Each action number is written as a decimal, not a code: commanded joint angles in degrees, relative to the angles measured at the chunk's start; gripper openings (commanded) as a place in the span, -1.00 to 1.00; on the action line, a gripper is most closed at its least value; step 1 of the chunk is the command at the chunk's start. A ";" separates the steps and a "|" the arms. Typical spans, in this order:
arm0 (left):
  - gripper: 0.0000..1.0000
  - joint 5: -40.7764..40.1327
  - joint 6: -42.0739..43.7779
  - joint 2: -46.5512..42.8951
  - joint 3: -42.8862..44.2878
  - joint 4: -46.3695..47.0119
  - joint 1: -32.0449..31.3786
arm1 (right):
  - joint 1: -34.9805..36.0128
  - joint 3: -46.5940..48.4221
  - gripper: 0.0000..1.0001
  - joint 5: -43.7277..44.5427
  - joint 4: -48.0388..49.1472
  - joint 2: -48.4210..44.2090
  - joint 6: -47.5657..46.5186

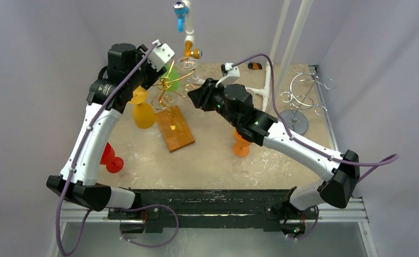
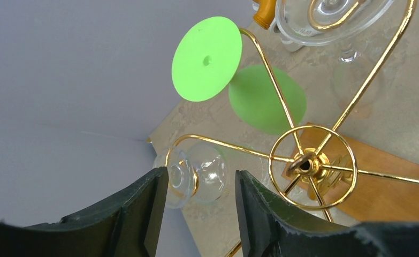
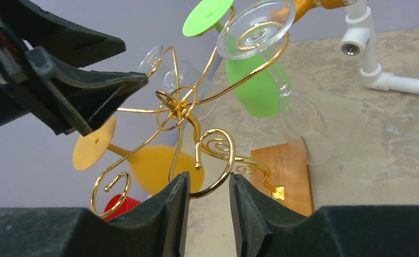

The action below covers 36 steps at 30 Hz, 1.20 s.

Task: Place the wine glass upside down on the wine glass rack
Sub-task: Adjust the wine rack at the center of the board, then pick up the wine glass at the center of the board.

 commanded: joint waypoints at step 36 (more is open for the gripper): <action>0.29 9.57 -15.02 -3.67 15.13 -9.95 -0.25 | -14.97 8.06 0.55 13.07 -24.30 3.89 -17.42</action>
